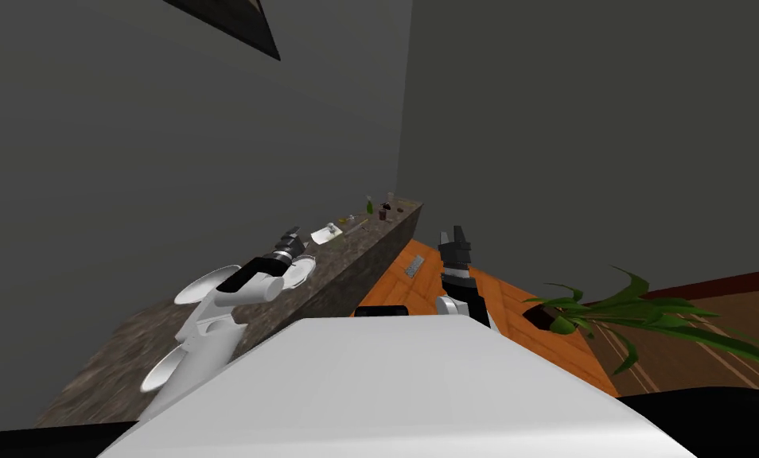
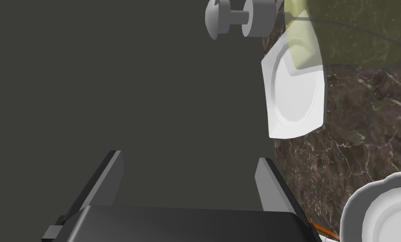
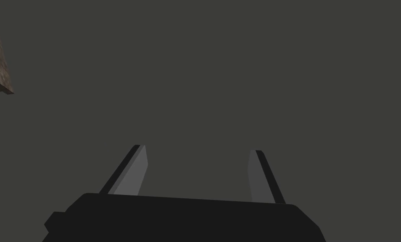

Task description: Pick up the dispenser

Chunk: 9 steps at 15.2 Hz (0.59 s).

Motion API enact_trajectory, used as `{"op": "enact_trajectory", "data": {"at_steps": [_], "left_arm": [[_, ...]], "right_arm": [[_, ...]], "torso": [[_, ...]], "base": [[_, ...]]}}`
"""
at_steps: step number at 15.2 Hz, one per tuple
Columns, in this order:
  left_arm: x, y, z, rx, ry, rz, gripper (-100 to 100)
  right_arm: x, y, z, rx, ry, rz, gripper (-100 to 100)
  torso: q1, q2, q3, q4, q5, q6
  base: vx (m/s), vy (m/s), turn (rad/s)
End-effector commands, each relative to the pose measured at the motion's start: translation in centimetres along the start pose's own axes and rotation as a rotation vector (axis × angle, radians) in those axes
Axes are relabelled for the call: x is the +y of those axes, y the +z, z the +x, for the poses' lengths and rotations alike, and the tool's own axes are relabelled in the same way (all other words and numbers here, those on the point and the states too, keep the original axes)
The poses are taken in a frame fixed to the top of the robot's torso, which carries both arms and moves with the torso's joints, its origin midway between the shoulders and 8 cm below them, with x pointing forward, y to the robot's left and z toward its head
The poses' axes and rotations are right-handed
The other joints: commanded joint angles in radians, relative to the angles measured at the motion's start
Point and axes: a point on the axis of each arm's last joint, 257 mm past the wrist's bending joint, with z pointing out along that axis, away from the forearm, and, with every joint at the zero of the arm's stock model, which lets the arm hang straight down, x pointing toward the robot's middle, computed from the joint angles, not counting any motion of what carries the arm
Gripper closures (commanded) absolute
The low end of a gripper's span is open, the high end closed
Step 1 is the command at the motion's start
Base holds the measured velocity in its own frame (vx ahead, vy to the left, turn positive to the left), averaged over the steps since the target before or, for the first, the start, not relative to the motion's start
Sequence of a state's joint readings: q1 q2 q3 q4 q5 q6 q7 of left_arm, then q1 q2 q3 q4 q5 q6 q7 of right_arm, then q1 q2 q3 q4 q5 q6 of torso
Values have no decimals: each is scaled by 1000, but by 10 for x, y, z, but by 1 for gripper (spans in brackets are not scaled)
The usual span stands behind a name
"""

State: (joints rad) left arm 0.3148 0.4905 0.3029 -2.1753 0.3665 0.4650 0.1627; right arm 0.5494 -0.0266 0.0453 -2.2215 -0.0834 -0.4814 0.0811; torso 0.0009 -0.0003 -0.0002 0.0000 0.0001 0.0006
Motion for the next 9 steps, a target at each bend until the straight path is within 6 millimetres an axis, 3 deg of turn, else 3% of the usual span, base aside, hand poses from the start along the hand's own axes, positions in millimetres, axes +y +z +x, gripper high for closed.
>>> {"op": "enact_trajectory", "data": {"at_steps": [1,3,4,9], "left_arm": [[8,3,-11,-15,-23,-45,-100],[14,2,-12,-19,-23,-66,-100],[13,5,-25,-34,-55,-88,-100],[30,5,-40,-64,-92,-178,-100]], "right_arm": [[0,0,0,0,0,0,0],[0,0,0,0,0,0,0],[0,0,0,0,0,0,0],[0,0,0,0,0,0,0]], "torso": [[0,0,0,0,0,0],[0,0,0,0,0,-1],[0,0,0,0,0,-1],[0,0,0,0,0,0]], "base": [[-2,9,-138],[-1,9,-8],[0,3,-99],[1,8,-102]]}}
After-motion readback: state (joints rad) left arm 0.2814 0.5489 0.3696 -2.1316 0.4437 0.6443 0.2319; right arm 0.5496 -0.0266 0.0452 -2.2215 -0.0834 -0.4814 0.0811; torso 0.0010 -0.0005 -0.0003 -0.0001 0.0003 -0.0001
